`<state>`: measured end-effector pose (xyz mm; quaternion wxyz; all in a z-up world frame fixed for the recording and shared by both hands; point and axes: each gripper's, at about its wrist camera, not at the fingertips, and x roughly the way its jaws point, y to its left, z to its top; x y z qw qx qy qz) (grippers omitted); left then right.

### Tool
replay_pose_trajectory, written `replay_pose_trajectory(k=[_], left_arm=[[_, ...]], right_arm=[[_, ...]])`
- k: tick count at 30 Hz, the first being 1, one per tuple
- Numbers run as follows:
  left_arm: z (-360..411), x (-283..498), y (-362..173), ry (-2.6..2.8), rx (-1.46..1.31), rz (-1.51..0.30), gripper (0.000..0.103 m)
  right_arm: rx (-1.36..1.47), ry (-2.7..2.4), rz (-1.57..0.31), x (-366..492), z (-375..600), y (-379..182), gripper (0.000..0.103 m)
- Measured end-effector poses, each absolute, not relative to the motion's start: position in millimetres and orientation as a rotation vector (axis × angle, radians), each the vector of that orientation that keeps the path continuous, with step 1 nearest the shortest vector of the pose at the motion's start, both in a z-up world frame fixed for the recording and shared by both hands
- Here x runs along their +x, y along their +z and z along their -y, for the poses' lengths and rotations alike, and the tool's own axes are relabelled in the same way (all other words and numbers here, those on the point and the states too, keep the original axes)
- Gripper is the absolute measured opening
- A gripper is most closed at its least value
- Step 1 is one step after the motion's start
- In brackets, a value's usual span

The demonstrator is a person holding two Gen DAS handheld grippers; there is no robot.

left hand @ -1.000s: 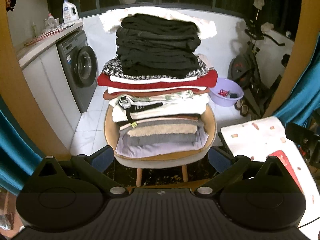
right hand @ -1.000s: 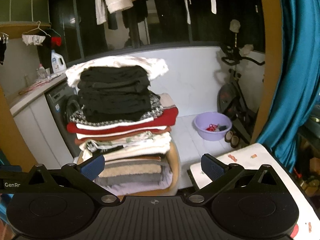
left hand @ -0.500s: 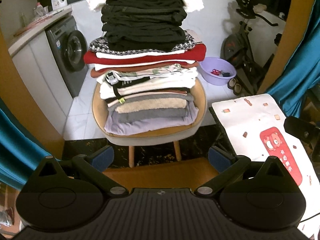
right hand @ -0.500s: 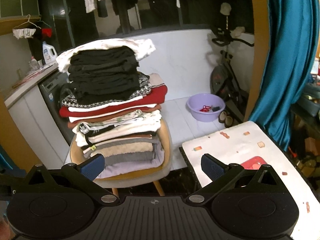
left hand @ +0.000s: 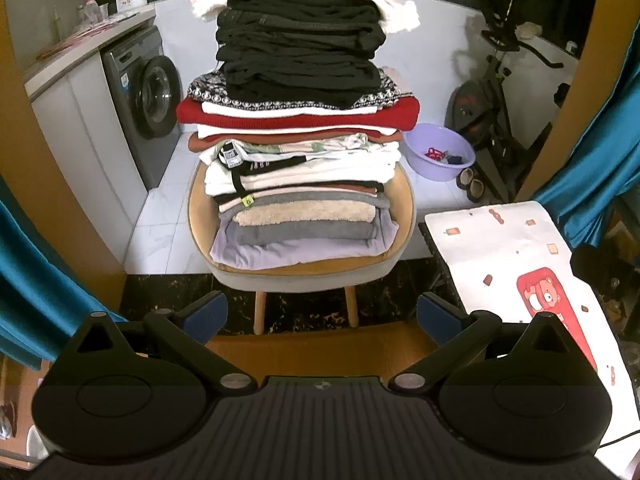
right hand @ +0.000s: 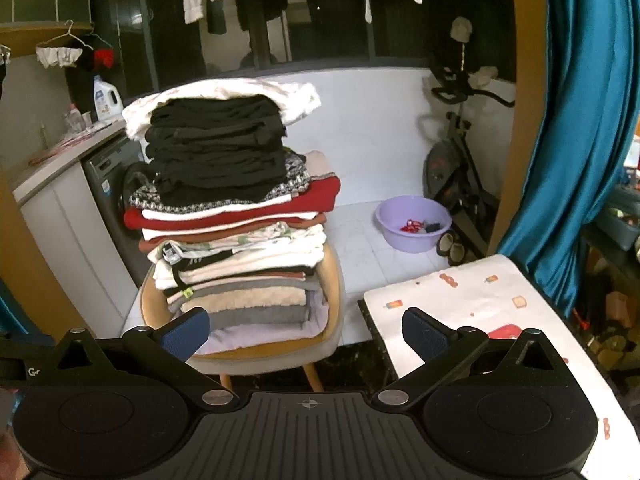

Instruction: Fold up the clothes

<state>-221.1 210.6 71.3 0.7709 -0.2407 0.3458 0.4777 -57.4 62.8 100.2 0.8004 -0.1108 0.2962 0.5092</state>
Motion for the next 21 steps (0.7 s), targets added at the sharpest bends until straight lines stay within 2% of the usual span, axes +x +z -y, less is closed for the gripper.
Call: replay_pose_trajectory(k=[21], left_arm=[[-200,-216,67,1.033,-0.452,-0.747,0.103]], right_arm=[[-0.231,1.024,-0.627,-67,-53,90,0.102]])
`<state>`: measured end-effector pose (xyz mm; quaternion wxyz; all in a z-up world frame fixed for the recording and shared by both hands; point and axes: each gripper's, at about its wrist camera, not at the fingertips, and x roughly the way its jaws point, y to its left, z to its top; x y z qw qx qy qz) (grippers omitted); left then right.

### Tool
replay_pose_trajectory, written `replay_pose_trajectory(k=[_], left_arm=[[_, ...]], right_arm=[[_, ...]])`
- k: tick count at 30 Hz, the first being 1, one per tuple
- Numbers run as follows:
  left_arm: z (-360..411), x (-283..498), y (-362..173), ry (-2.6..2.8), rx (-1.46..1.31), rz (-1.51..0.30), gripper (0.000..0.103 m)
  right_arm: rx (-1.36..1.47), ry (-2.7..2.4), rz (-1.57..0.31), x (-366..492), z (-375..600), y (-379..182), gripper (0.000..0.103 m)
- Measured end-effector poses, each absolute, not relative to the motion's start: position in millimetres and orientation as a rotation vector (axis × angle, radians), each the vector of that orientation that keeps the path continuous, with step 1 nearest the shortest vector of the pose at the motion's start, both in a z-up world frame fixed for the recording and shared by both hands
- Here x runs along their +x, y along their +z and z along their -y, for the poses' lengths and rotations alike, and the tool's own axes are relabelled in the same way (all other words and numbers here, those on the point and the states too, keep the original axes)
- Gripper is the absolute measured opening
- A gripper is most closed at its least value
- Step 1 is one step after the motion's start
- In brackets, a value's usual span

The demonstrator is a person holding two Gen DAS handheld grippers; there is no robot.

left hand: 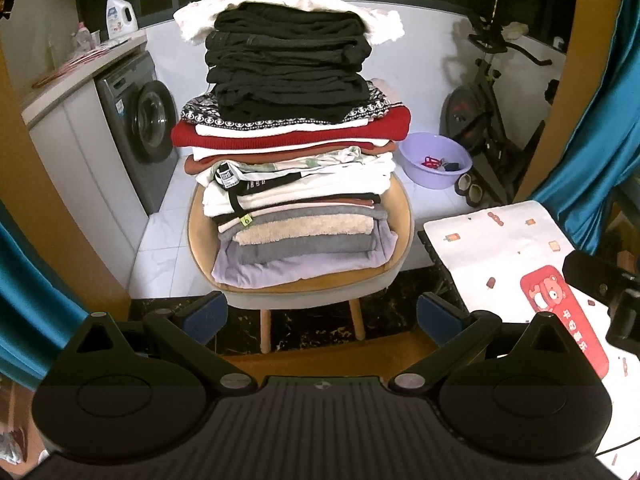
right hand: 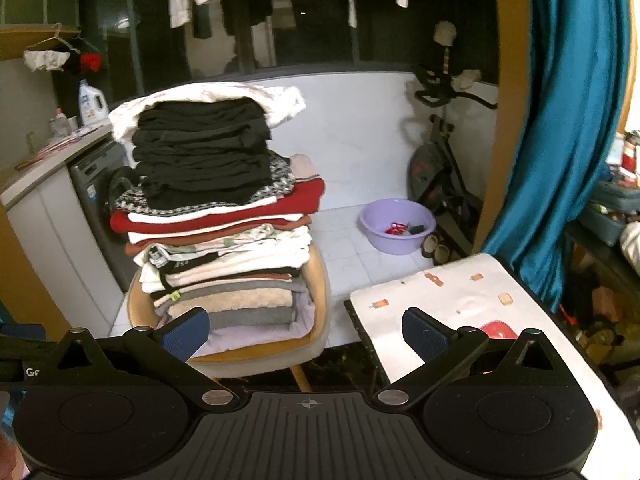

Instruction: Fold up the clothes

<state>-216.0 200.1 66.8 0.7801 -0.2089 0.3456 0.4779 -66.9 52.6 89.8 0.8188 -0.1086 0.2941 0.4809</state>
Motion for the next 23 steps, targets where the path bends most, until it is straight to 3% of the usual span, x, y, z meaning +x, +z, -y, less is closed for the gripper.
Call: replay_pose_trajectory(k=[23], left_arm=[[-205.9,-215.9,58.1,1.007,-0.498,-0.772,0.103]], right_arm=[[-0.225,0.993,-0.658,-67.4,-52.3,78.7,0.102]])
